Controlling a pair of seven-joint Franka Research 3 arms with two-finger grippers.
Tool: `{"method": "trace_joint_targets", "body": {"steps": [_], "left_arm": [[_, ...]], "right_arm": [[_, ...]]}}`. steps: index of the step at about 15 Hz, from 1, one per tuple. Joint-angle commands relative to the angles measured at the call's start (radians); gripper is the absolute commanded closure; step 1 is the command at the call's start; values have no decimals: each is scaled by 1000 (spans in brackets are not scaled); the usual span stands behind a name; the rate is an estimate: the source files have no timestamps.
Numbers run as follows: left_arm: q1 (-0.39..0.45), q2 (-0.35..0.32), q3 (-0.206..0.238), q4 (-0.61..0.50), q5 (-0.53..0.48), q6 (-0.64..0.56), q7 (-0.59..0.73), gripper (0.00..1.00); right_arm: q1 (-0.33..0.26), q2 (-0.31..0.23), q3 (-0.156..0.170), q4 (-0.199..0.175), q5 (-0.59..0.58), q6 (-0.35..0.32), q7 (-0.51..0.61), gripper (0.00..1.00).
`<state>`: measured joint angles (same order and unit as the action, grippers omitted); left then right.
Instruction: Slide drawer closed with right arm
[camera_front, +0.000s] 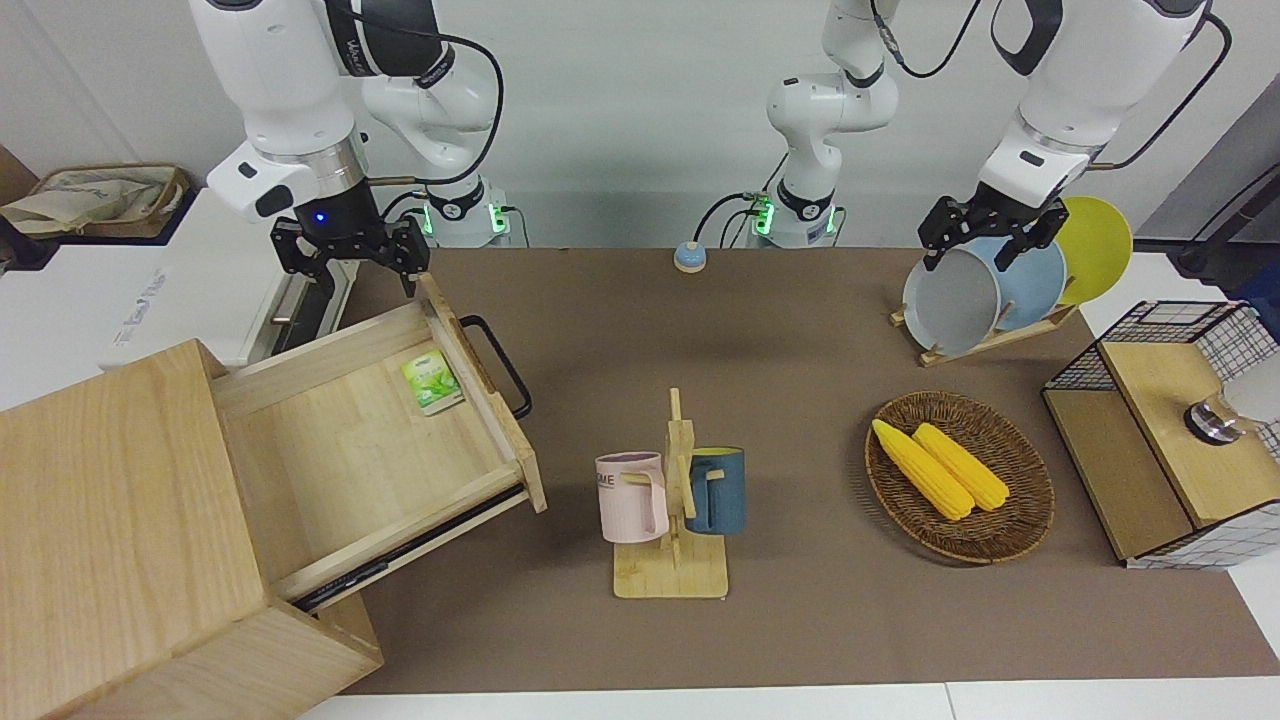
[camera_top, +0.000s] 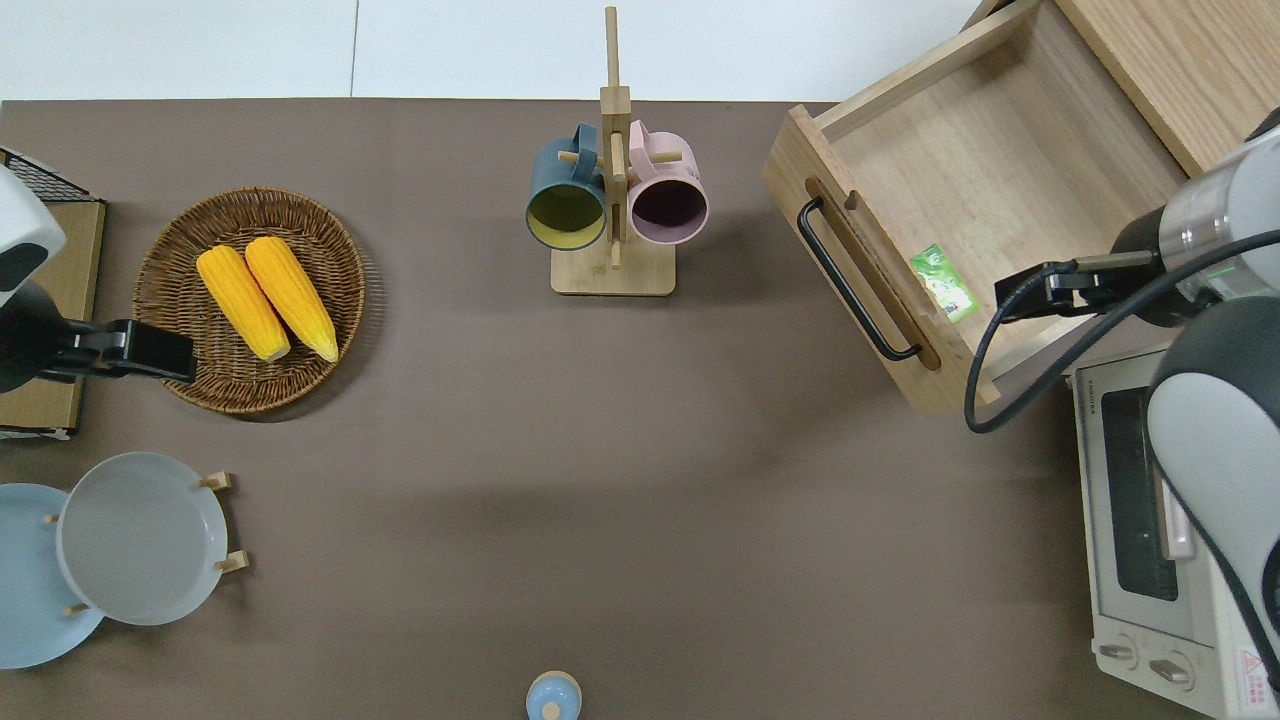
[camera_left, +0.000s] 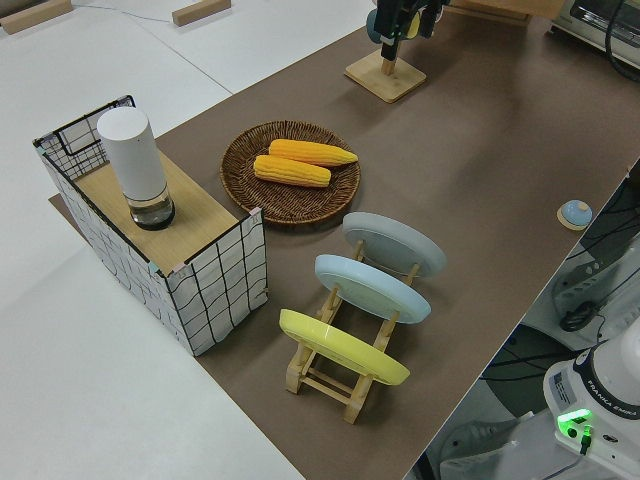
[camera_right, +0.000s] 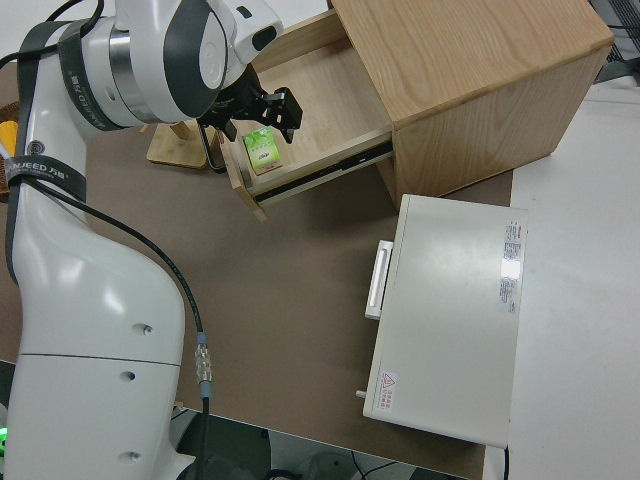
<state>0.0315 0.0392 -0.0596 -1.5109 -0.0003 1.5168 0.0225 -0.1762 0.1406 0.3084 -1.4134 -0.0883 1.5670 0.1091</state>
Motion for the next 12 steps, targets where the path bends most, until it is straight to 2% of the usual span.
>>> {"method": "trace_joint_targets", "body": {"steps": [1,9,10,12], "left_arm": [[4,11,-6,26,17,-20,10,7],[4,11,-6,26,17,-20,10,7],[4,11,-6,24,17,-20,10,7],[4,11,-6,26,17,-20,10,7]], "right_arm": [[-20,-10,8,2,-10,-9,-13,15],[-8,-10,5,5,-10,-9,-17,15],[18,-10,-8,5,-11,-9,-15,15],[87,-12,-93,7,1,-9,-15,15]]}}
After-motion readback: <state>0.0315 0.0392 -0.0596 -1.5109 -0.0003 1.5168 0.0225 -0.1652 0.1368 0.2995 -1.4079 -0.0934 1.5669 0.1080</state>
